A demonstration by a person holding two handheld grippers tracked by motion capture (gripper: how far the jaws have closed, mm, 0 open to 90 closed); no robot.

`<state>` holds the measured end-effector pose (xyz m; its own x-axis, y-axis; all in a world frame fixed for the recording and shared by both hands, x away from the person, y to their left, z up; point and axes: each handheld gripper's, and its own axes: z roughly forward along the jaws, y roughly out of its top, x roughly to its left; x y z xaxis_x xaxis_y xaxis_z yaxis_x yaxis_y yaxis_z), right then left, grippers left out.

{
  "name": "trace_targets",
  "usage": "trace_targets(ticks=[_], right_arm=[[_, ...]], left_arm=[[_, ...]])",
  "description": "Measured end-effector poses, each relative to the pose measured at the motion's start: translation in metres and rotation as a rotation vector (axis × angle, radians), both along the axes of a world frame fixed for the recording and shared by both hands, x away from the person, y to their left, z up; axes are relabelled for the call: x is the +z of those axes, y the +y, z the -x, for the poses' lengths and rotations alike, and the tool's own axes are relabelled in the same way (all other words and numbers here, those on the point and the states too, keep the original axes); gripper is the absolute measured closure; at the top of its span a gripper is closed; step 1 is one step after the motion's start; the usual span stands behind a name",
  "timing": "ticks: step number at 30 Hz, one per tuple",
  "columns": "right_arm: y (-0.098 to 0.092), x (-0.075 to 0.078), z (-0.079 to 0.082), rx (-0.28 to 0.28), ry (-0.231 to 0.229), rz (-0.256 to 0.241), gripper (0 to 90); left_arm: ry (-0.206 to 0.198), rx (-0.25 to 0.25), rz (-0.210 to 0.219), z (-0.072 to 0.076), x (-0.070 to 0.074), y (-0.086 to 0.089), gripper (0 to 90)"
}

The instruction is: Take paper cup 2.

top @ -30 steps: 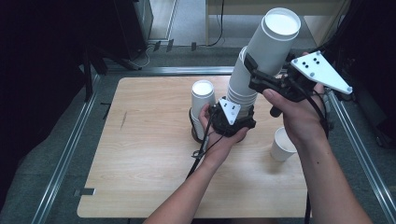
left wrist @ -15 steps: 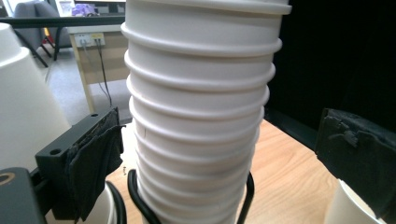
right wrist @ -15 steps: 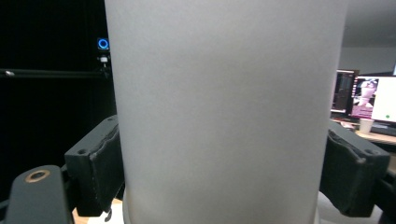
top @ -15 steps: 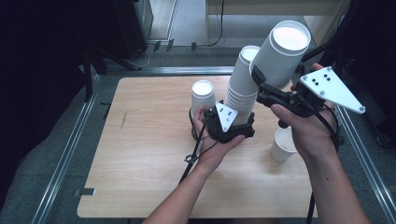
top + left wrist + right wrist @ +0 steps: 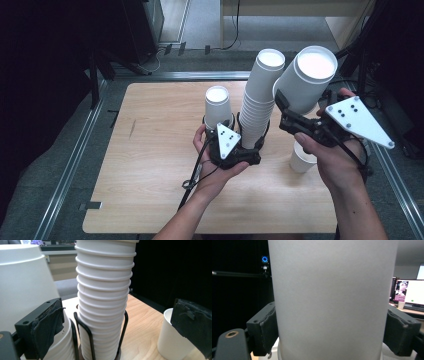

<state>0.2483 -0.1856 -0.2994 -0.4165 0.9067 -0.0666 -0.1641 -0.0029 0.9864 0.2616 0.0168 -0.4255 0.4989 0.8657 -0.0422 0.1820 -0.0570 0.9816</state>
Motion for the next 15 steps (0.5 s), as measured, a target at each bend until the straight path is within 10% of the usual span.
trace_targets(ticks=[15], right_arm=[[0.010,-0.050,0.019,-0.022,0.018,0.088,13.2]], left_arm=[[0.026,-0.003,-0.006,0.031,-0.013,0.040,0.0]])
